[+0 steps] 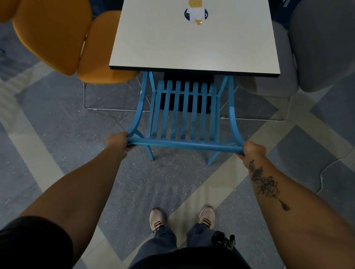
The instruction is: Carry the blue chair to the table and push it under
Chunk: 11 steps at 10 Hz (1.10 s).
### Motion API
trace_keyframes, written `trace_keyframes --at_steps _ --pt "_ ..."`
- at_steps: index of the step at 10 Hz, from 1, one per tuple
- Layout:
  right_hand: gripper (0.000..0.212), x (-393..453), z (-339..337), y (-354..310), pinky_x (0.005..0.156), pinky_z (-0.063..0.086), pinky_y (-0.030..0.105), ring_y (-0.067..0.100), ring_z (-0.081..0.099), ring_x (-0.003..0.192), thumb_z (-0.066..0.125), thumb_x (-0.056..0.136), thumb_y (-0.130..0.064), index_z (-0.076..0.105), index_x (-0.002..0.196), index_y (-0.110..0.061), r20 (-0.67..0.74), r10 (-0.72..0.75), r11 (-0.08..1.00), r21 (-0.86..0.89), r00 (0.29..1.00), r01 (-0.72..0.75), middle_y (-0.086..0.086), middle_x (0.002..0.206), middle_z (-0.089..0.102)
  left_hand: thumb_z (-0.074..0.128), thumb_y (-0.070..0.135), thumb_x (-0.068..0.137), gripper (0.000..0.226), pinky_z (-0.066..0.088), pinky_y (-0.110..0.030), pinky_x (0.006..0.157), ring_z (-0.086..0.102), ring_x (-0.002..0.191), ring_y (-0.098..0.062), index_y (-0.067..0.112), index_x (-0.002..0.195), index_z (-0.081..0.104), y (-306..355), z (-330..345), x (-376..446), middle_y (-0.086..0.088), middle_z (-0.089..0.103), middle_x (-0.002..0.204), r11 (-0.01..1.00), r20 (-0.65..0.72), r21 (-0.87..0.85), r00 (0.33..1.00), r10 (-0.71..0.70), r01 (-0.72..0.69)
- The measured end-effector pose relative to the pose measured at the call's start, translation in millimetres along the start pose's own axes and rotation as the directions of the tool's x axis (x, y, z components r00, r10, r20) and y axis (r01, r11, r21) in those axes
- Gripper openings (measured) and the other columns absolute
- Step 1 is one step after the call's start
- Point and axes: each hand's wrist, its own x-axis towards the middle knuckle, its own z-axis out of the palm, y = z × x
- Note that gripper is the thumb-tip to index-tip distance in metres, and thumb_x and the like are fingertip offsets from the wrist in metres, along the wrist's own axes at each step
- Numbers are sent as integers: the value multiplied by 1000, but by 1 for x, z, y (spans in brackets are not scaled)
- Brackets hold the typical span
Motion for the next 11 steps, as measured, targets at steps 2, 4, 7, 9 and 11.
trace_keyframes --at_steps 2,4,7,9,11 --pt "48 -13 -3 10 89 58 45 36 70 108 54 103 -38 70 127 1 38 -471 561 -758 882 332 19 121 71 50 56 107 54 57 -51 101 70 107 -27 12 112 81 -17 -3 -6 -6 74 106 292 184 865 801 569 -407" --pt "88 -34 14 29 121 16 68 25 66 112 9 90 -88 68 112 -26 627 -431 -353 -779 649 518 0 109 71 30 83 99 71 -9 -81 121 57 142 -26 32 128 70 -29 3 -15 4 71 132 -370 554 830 699 453 -417" --pt "71 -42 16 25 101 39 49 25 65 107 24 92 -86 63 109 -29 666 -396 -363 -746 632 558 -1 106 71 37 77 100 57 28 -64 125 57 139 -29 34 128 63 -22 8 -22 4 70 129 -437 646 750 693 320 -496" --pt "88 -66 24 14 118 32 57 28 57 133 23 94 -85 56 143 -21 615 -339 -286 -789 712 545 5 143 62 37 81 98 79 24 -68 128 50 149 -30 26 153 51 -12 10 -41 -3 59 152 -410 636 762 697 330 -501" --pt "99 -109 45 -25 126 13 62 28 23 160 18 94 -85 24 167 -19 664 -444 -307 -744 602 594 7 173 23 29 84 97 91 27 -69 126 37 158 -34 25 166 36 34 23 -76 -12 39 170 -506 653 755 546 524 -417"
